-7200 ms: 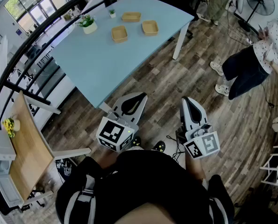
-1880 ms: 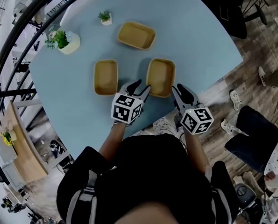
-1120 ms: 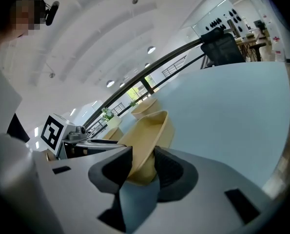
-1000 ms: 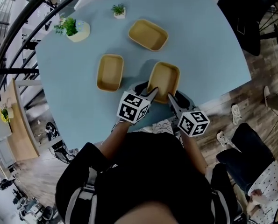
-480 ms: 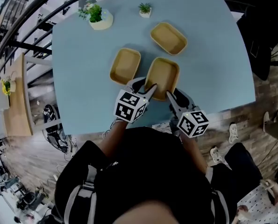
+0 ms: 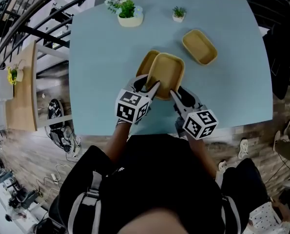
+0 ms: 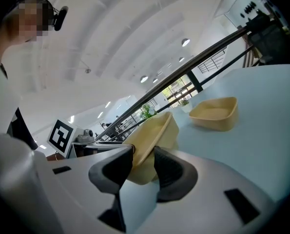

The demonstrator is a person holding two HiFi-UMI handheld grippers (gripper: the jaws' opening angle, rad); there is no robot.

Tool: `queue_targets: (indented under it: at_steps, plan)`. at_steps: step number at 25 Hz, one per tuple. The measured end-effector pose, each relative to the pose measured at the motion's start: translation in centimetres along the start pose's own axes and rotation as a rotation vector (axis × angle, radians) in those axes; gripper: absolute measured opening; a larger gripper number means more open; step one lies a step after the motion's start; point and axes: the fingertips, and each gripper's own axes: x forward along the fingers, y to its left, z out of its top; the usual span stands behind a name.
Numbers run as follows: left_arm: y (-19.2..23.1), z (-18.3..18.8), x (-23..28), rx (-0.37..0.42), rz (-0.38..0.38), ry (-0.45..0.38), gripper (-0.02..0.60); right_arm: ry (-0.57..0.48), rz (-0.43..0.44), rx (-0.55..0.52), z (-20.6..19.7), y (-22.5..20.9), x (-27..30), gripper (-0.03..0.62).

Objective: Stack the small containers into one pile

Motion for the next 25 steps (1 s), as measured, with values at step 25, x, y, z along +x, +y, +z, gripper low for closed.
queue_targets:
  at_steps: [25]
  plan:
    - [7.8, -2.3, 1.9, 0.052, 0.029, 0.109, 0.16, 0.097, -0.07, 0.002, -2.5, 0.7, 7.3, 0.143]
